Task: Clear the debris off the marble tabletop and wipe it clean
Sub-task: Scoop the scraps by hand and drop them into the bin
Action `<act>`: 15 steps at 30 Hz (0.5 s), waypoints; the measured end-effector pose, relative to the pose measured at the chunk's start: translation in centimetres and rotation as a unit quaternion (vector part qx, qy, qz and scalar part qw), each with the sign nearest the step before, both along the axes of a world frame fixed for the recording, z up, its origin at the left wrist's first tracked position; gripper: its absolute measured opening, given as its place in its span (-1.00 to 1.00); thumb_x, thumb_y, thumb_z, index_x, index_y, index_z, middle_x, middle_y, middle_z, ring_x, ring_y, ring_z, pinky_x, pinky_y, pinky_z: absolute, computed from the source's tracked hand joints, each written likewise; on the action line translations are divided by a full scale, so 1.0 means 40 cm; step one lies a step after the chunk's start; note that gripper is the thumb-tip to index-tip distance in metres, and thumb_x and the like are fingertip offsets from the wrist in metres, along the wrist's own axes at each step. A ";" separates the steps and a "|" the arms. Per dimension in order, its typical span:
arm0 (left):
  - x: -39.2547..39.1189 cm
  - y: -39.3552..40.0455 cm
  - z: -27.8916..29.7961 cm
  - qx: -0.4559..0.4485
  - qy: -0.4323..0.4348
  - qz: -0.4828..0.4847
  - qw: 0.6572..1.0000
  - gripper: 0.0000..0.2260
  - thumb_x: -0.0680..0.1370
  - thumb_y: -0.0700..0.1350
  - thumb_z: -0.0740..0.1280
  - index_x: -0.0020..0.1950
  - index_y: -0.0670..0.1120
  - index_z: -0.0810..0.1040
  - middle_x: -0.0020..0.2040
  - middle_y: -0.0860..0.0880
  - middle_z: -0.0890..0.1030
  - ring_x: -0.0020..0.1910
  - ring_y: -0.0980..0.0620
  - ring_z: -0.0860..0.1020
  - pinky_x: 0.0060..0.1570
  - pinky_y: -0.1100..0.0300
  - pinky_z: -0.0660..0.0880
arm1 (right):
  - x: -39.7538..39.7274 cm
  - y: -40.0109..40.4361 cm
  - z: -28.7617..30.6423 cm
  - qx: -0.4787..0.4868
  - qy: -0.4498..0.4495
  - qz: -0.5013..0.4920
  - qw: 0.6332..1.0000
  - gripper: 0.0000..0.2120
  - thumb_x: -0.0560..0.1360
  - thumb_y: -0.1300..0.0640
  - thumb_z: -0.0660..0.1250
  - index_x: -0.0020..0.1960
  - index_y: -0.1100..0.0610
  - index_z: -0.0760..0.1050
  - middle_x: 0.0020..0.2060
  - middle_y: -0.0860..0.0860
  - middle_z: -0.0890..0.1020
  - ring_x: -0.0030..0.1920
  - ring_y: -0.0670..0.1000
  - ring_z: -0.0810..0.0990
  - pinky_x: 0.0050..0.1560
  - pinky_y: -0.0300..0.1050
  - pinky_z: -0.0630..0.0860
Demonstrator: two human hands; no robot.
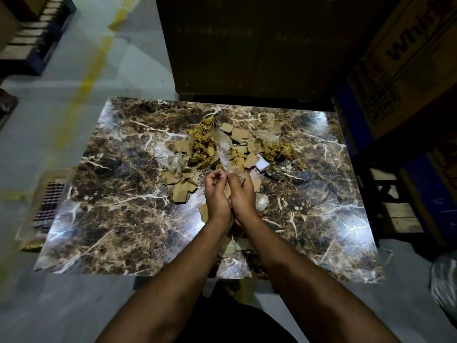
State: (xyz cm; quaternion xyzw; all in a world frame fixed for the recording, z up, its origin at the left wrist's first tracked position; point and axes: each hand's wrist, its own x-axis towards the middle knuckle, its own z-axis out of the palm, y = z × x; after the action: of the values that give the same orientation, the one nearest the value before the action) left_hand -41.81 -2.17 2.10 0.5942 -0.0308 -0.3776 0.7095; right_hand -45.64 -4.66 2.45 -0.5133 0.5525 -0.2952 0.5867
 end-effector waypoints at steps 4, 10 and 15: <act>-0.001 -0.008 0.012 -0.002 0.014 -0.022 1.000 -0.87 0.70 -0.18 0.17 0.14 -0.06 0.50 0.10 -0.02 0.59 0.06 0.08 0.57 0.05 0.16 0.52 | -0.014 0.003 0.009 -0.012 -0.022 0.006 1.000 -0.86 0.60 -0.03 0.37 0.03 0.02 0.47 -0.07 -0.01 0.69 -0.05 0.02 0.67 0.01 0.05 0.59; -0.015 -0.012 0.000 -0.032 0.093 -0.027 0.995 -0.70 0.73 0.07 0.07 0.28 -0.05 0.48 0.20 -0.09 0.57 0.22 -0.07 0.55 0.10 0.09 0.53 | -0.027 -0.016 0.033 -0.043 0.018 0.030 0.998 -0.73 0.53 0.09 0.47 -0.02 0.05 0.35 -0.21 -0.15 0.53 -0.22 -0.12 0.50 -0.25 -0.25 0.44; -0.019 0.005 -0.009 -0.036 0.157 -0.046 0.986 -0.58 0.59 0.31 0.22 0.34 0.14 0.55 0.37 -0.10 0.56 0.36 -0.09 0.51 0.41 -0.10 0.41 | -0.023 -0.035 0.033 -0.041 0.017 0.024 0.999 -0.67 0.36 0.18 0.56 -0.15 0.09 0.38 -0.34 -0.07 0.48 -0.36 -0.14 0.38 -0.37 -0.18 0.33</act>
State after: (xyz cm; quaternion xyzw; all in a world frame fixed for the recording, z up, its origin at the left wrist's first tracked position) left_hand -42.55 -1.96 1.75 0.4997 0.0395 -0.4972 0.7082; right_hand -46.55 -6.06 3.78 -0.5549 0.5371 -0.2945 0.5629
